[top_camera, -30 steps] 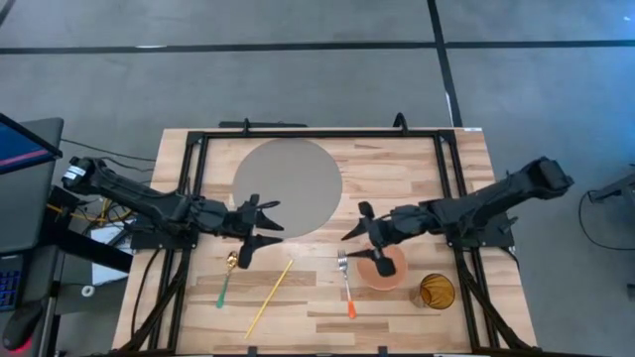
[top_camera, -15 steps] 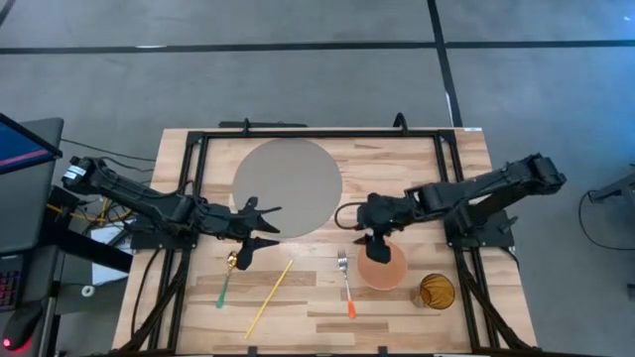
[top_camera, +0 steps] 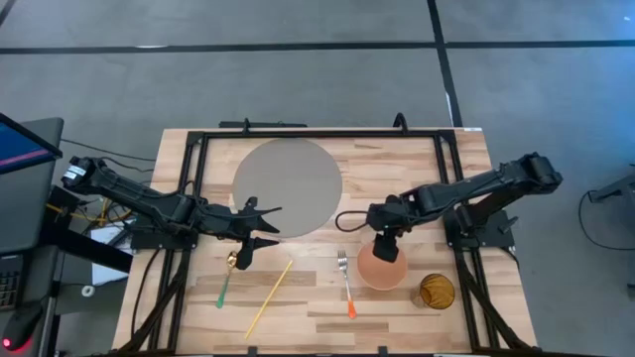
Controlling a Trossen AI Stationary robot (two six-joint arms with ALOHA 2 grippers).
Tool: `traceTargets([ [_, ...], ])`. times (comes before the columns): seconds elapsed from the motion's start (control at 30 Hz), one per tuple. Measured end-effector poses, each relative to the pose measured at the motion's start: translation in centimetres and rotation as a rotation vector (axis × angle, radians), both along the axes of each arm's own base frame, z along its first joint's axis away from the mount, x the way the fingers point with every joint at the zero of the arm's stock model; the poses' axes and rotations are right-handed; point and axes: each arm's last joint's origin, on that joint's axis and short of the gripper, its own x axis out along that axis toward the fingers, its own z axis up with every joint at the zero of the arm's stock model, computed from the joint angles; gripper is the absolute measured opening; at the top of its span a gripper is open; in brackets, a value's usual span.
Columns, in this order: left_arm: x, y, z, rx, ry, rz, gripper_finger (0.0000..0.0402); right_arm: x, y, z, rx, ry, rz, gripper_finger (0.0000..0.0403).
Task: Pick & Place Utensil
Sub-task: Put the orange bowl on the center of the gray mat
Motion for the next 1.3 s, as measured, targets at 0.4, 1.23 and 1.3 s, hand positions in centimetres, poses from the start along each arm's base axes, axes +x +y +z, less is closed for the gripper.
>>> traceTargets([
  [0.4, 0.0, 0.0, 0.0, 0.0, 0.0, 0.0, 0.0145, 1.7, -0.1, -3.3, 0.006, 0.167, -0.017, 0.0167],
  [1.23, 0.0, 0.3, 0.1, 0.043, -0.019, 0.108, 0.0145, 2.0, -0.9, -0.5, -0.016, 0.0, 0.044, 0.0008],
  [1.3, 0.0, 0.3, 0.1, 0.043, -0.019, 0.108, 0.0145, 2.3, -1.4, 0.9, -0.067, -0.058, 0.059, 0.0011],
])
